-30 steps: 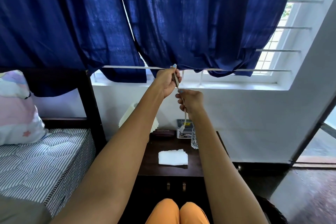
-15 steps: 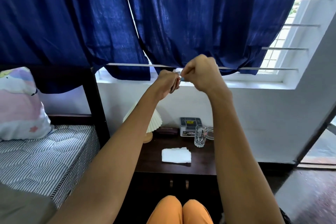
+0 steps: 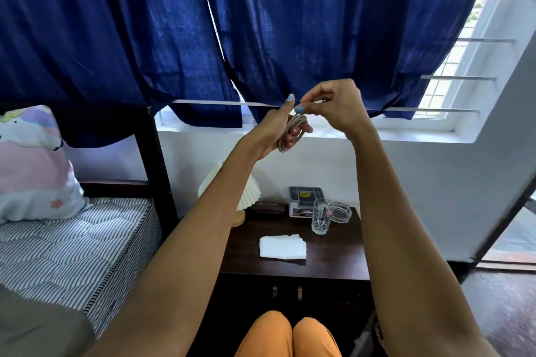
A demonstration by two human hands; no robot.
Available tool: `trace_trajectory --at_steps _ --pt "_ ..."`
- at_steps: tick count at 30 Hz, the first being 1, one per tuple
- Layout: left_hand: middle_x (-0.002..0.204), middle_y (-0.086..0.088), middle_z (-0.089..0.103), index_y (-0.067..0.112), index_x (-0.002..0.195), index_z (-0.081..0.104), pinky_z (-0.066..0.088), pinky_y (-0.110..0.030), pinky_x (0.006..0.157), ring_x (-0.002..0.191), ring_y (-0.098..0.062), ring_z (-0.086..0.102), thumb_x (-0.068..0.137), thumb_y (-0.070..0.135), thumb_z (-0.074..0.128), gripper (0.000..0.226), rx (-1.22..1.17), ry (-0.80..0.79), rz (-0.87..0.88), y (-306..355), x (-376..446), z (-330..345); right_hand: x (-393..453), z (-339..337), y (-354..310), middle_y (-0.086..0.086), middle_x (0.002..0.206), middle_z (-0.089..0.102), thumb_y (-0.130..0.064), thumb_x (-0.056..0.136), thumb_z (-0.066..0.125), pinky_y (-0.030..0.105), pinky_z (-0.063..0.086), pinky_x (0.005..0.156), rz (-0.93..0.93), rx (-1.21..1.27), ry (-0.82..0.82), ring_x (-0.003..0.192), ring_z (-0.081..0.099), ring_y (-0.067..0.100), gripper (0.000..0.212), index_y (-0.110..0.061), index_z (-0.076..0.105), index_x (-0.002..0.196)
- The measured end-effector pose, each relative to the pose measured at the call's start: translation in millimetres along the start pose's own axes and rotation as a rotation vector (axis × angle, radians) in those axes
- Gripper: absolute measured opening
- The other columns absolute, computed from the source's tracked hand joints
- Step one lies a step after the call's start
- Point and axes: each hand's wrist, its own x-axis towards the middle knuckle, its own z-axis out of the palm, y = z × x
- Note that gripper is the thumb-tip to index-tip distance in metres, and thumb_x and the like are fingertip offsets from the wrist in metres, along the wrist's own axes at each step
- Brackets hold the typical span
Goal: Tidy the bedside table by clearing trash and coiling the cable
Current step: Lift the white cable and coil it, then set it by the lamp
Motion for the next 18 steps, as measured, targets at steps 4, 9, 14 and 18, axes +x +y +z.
trace_trajectory --at_steps 4,9,14,18 --pt "0.038 0.009 0.04 0.01 0.065 0.063 0.028 -0.018 0.042 0.04 -0.005 0.028 0.097 0.056 0.028 0.066 0.033 0.075 0.018 -1.9 -0.7 1.7 -0.6 7.6 13.0 0.001 0.07 0.069 -0.009 0.074 0.078 0.017 0.052 0.063 0.047 0.165 -0.033 0.058 0.063 0.002 0.008 -0.01 0.07 0.074" --pt "0.034 0.009 0.035 0.011 0.061 0.05 0.026 -0.019 0.04 0.035 -0.006 0.026 0.097 0.05 0.035 0.056 -0.033 0.149 0.04 -8.0 1.0 0.1 -3.4 12.9 27.4 0.0 0.073 0.071 -0.007 0.086 0.065 0.026 0.054 0.075 0.147 0.382 -0.126 0.07 0.065 0.011 0.006 -0.008 0.07 0.084" --pt "0.045 0.001 0.038 0.013 0.052 0.046 0.026 -0.02 0.041 0.037 -0.008 0.027 0.097 0.047 0.037 0.058 -0.049 0.233 0.058 -13.0 3.4 1.8 -10.2 18.2 33.1 0.004 0.084 0.069 -0.004 0.093 0.054 0.018 0.054 0.073 0.208 0.458 -0.203 0.075 0.066 0.009 0.015 -0.003 0.068 0.096" --pt "0.041 0.004 0.043 0.014 0.053 0.046 0.028 -0.018 0.038 0.036 -0.007 0.031 0.096 0.044 0.042 0.053 -0.062 0.314 0.033 -17.8 5.3 2.2 -15.1 21.2 37.5 0.004 0.087 0.067 -0.001 0.092 0.053 0.02 0.054 0.078 0.254 0.525 -0.205 0.08 0.064 0.011 0.017 -0.01 0.067 0.095"
